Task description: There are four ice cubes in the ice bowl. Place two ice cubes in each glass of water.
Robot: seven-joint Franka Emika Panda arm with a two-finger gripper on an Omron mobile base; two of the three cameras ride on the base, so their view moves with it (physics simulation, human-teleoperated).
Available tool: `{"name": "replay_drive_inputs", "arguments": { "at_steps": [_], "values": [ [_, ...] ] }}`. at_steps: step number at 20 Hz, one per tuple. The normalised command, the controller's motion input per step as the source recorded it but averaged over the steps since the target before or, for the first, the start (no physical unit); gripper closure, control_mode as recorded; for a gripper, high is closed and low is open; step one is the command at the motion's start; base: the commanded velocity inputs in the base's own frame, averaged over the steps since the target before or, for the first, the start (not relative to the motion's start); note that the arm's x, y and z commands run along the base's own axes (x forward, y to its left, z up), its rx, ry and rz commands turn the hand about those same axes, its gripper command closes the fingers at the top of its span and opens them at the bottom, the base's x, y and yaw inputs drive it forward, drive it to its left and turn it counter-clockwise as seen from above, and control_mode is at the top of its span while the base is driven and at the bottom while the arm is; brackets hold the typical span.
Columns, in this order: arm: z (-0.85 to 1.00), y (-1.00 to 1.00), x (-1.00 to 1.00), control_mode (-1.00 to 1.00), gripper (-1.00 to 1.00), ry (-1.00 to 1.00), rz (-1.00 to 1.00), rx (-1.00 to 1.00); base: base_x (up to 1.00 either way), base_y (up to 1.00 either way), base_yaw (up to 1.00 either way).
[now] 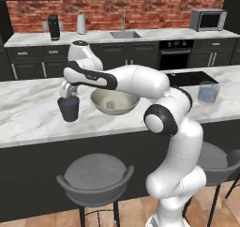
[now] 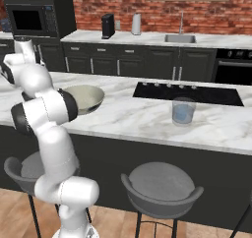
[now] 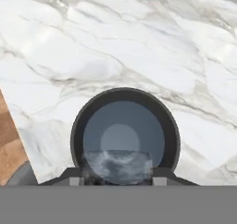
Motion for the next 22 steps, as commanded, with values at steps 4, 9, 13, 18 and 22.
{"name": "replay_drive_inputs", "arguments": {
  "at_steps": [4, 9, 13, 18, 22],
  "values": [
    [-0.01, 0.14, 0.00, -1.00, -1.00, 0.00, 0.00, -0.02, 0.00, 0.00, 0.00],
    [0.00, 0.17, 0.09, -1.00, -1.00, 0.00, 0.00, -0.01, 0.00, 0.00, 0.00],
    [0.00, 0.04, 0.10, -1.00, -1.00, 0.00, 0.00, 0.00, 0.00, 0.00, 0.00],
    [0.06, -0.19, 0.00, -1.00, -1.00, 0.00, 0.00, 0.00, 0.00, 0.00, 0.00],
    [-0.01, -0.96, -0.11, -1.00, -1.00, 0.03, 0.00, 0.00, 0.00, 0.00, 0.00]
  ]
}}
